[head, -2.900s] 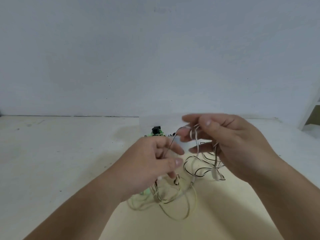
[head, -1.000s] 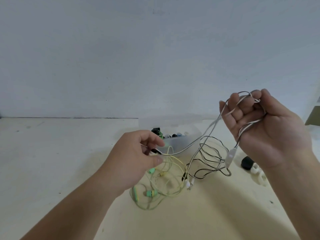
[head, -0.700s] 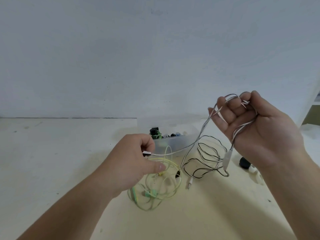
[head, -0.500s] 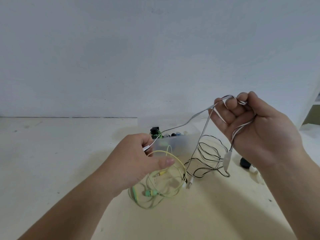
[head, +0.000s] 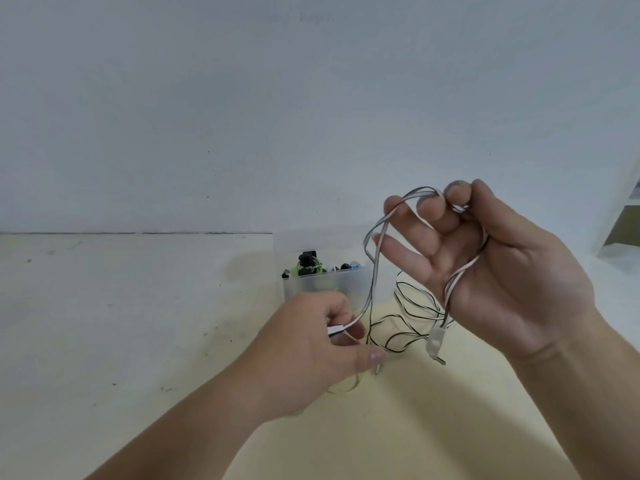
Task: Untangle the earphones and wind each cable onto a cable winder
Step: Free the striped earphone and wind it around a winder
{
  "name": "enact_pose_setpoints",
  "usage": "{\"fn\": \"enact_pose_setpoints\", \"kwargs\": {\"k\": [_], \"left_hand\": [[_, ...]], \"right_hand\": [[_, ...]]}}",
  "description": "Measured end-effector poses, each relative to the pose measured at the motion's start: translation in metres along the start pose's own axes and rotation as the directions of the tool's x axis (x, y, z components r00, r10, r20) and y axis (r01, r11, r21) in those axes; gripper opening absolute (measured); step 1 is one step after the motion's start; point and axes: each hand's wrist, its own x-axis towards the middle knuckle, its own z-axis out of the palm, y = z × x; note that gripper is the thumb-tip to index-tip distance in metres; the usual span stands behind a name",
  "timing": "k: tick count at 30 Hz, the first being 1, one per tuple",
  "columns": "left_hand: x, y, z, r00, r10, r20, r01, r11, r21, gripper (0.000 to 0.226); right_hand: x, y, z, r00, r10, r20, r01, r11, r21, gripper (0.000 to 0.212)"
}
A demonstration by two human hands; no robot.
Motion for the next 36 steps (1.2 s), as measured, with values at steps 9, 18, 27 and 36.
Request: {"fn": "enact_pose_setpoints", "kwargs": {"k": [9, 18, 27, 36], "left_hand": [[0.002, 0.002, -0.002, 0.988, -0.084, -0.131, 0.07, 0.992, -0.103, 0.045], [0.004, -0.001, -0.015, 0.979, -0.194, -0.069, 0.16, 0.928, -0.336, 0.05], [0.005, 0.008, -0.015, 0.956, -0.291, -0.046, 0.236, 0.852, -0.468, 0.026], [0.002, 0.01, -0.012, 0.915, -0.389, 0.105, 0.359, 0.67, -0.649, 0.013]], "right_hand": [[-0.002, -0.018, 0.005, 0.967, -0.129, -0.221, 0.153, 0.984, 0.094, 0.05], [0.003, -0.022, -0.001, 0.948, -0.184, -0.26, 0.231, 0.96, 0.159, 0.049], [0.005, -0.02, -0.003, 0.934, -0.176, -0.312, 0.23, 0.962, 0.147, 0.047], [0.002, -0.022, -0.001, 0.952, -0.164, -0.259, 0.214, 0.96, 0.178, 0.047]]}}
